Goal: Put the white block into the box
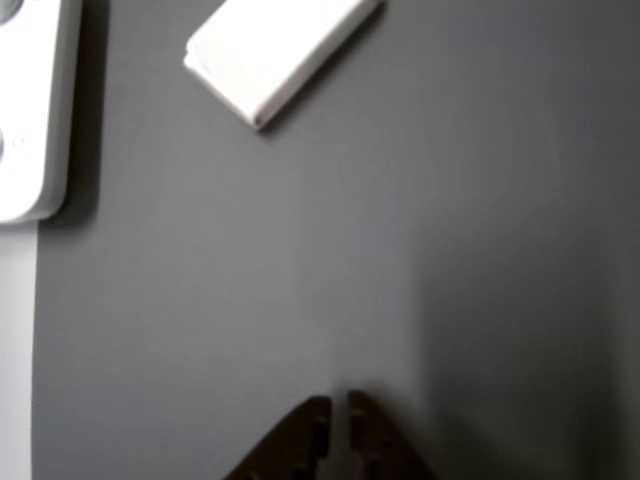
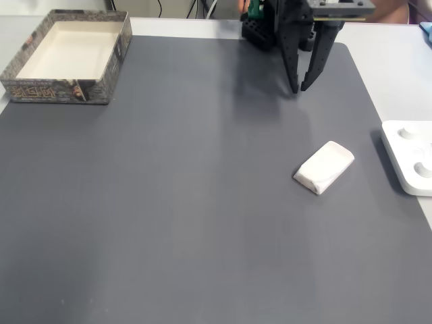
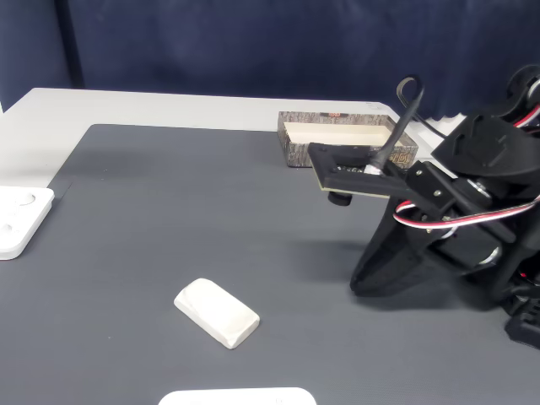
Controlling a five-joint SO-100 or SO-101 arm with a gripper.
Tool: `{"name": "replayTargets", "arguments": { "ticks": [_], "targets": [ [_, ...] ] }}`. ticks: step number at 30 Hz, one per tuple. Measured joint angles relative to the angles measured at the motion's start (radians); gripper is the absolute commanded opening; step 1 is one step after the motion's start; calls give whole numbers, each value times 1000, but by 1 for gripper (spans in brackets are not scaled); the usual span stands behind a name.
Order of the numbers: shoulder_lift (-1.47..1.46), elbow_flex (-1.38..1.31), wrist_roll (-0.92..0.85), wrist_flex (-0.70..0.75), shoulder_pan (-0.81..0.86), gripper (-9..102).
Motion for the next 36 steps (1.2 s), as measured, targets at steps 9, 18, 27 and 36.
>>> {"name": "replayTargets", "arguments": {
  "ticks": [9, 18, 27, 36],
  "targets": [
    [-272, -129, -14, -2, 11, -2],
    [-637, -428, -14, -14, 21, -2],
    [-1015, -769, 71, 38, 69, -2],
    [-1330, -1077, 83, 81, 101, -2]
  ]
}}
